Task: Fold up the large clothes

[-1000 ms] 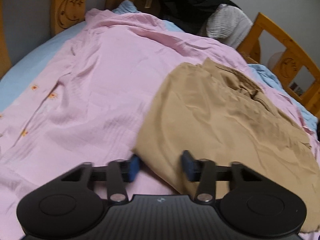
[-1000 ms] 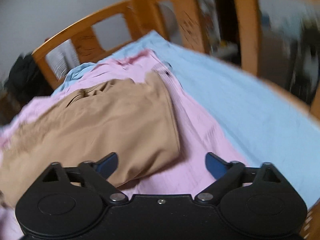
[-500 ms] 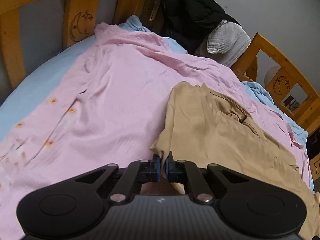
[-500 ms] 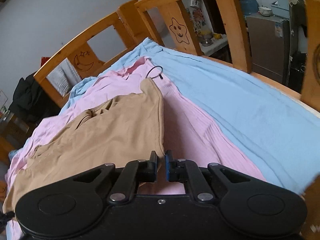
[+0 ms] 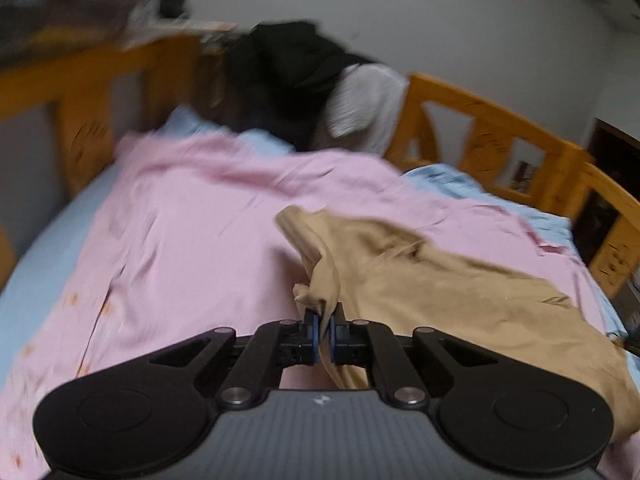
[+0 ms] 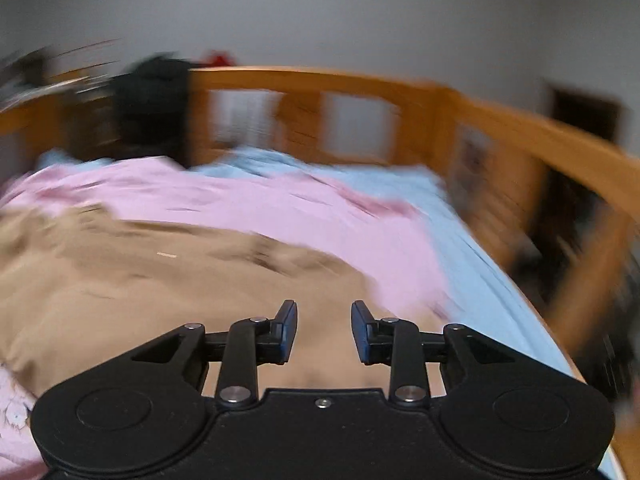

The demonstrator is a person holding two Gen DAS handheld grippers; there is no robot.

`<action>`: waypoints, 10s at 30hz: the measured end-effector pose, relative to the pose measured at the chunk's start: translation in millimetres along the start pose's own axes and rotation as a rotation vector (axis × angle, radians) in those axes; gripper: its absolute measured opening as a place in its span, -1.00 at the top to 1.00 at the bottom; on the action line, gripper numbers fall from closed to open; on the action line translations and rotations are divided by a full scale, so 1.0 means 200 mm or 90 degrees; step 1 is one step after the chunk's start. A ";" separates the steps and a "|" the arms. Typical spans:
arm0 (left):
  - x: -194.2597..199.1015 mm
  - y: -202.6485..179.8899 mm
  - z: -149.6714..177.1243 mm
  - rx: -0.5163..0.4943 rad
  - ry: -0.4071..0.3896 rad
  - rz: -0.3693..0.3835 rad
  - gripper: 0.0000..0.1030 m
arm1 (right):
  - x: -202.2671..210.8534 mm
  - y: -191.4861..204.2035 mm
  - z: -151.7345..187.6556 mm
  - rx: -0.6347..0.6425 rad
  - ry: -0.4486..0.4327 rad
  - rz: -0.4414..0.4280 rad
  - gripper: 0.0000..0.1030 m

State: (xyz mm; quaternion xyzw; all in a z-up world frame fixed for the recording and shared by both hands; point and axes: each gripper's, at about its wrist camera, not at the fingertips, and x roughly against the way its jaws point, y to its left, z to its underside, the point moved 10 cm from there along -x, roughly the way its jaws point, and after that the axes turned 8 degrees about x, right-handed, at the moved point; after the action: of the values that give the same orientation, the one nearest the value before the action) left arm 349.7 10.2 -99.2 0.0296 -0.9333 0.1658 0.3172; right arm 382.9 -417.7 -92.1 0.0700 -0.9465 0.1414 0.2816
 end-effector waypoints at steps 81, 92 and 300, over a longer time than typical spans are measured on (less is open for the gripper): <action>-0.14 -2.02 0.75 -0.376 0.375 0.562 -0.23 | -0.16 -0.74 0.61 -0.311 0.099 -0.127 0.90; -0.48 -1.59 0.52 -0.311 0.306 0.265 -0.34 | -0.06 -0.75 0.52 -0.243 0.107 -0.055 0.60; -1.06 -1.17 -0.37 -0.047 0.365 0.169 -0.09 | -0.45 -0.20 -0.73 -0.343 0.003 -0.364 0.91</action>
State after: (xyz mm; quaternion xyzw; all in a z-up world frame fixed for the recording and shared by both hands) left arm 599.7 -197.5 -104.7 -0.1518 -0.8069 0.1732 0.5440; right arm 541.4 -405.6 -16.6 0.2538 -0.8914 -0.1958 0.3203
